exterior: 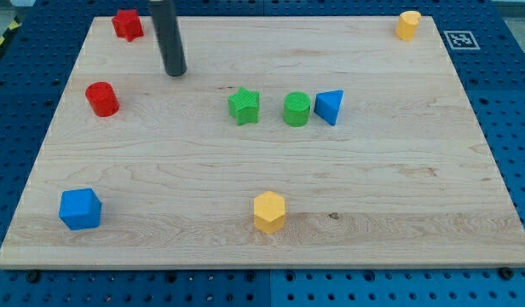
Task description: Push the red circle slightly to the top
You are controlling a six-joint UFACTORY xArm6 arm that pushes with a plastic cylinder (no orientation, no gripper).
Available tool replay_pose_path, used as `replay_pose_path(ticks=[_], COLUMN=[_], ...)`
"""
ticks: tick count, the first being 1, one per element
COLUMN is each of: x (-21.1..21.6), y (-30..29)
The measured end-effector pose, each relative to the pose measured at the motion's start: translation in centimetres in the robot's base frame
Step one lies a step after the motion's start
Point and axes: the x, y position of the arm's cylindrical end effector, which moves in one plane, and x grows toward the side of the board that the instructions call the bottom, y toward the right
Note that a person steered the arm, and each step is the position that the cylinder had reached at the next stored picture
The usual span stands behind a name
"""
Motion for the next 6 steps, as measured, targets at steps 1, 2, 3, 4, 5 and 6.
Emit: replay_pose_path(ticks=[1, 2, 3, 4, 5, 6], x=[2.3, 6.7, 10.3, 10.8, 10.8, 10.8], y=[0.0, 0.0, 0.0, -0.5, -4.4, -9.1])
